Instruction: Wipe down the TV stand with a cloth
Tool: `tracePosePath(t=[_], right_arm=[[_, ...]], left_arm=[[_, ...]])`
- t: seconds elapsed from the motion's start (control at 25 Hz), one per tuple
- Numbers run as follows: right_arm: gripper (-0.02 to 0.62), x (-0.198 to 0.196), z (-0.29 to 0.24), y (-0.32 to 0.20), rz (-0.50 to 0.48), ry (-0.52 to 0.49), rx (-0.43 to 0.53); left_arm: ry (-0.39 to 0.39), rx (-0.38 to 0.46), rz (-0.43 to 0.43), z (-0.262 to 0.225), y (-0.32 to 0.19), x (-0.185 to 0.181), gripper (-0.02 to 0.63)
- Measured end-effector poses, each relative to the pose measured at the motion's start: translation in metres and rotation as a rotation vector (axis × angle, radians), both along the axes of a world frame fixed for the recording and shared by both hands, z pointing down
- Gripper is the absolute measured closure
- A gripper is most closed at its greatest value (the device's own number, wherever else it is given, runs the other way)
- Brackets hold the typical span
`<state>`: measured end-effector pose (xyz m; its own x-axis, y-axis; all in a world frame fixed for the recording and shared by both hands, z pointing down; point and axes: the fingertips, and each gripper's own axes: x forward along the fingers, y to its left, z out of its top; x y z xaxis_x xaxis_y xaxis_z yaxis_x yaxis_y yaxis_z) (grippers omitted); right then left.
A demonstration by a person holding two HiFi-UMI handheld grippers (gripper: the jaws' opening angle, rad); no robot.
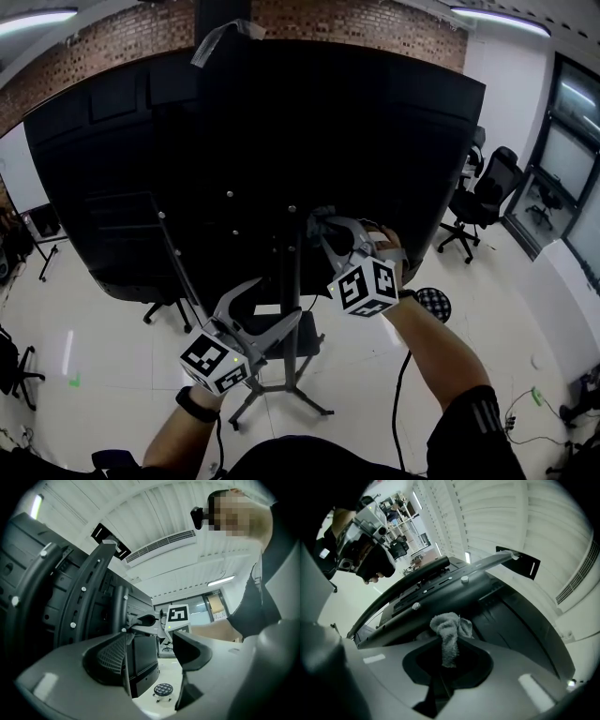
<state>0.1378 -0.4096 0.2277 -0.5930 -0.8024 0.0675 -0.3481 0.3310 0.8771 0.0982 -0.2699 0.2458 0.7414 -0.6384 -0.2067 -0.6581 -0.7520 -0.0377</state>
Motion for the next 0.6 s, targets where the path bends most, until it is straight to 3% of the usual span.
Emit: tracePosePath(t=[0.6], right_arm=[[0.560, 0.141, 0.016, -0.023, 0.190, -0.032, -0.063]], left_arm=[[-0.010, -0.011, 0.066, 0.005, -0.003, 0.065, 0.268]])
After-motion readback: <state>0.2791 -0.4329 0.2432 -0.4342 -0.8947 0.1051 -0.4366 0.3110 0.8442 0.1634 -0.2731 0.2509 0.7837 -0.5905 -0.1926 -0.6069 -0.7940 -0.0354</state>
